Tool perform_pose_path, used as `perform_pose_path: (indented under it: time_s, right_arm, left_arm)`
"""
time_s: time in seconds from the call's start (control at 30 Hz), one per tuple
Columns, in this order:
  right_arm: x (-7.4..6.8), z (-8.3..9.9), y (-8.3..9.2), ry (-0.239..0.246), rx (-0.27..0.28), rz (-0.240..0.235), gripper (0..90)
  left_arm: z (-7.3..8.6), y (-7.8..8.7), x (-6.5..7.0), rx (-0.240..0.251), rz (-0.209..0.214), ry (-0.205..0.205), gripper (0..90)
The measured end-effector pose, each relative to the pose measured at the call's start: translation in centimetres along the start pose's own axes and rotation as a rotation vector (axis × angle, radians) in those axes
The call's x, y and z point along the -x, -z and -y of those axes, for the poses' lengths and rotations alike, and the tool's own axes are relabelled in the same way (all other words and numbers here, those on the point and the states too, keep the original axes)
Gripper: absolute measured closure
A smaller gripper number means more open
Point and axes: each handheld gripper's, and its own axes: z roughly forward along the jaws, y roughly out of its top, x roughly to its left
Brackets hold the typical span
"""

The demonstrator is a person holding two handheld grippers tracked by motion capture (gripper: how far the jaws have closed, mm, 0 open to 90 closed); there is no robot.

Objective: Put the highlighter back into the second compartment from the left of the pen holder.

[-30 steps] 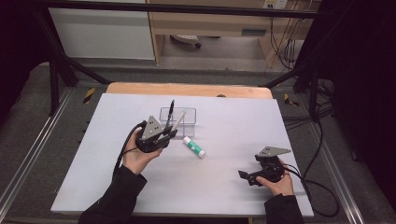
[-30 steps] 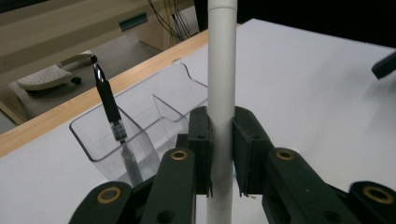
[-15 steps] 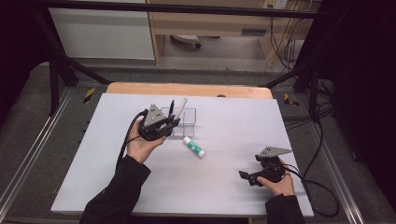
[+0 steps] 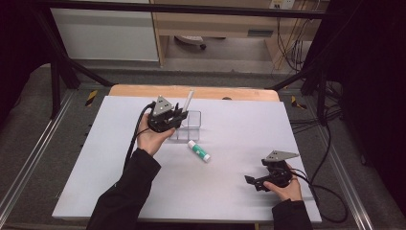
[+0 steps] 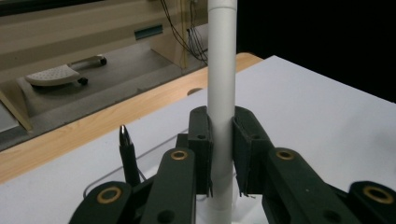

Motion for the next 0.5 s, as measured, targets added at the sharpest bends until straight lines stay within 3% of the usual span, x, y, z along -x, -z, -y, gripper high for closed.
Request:
perform_pose_path:
  time_s: [0.5]
  right_arm:
    - [0.0, 0.0, 0.0, 0.002, -0.004, -0.004, 0.7]
  left_arm:
    - [-0.9, -3.0, -1.5, -0.006, -0.046, 0.036, 77.6]
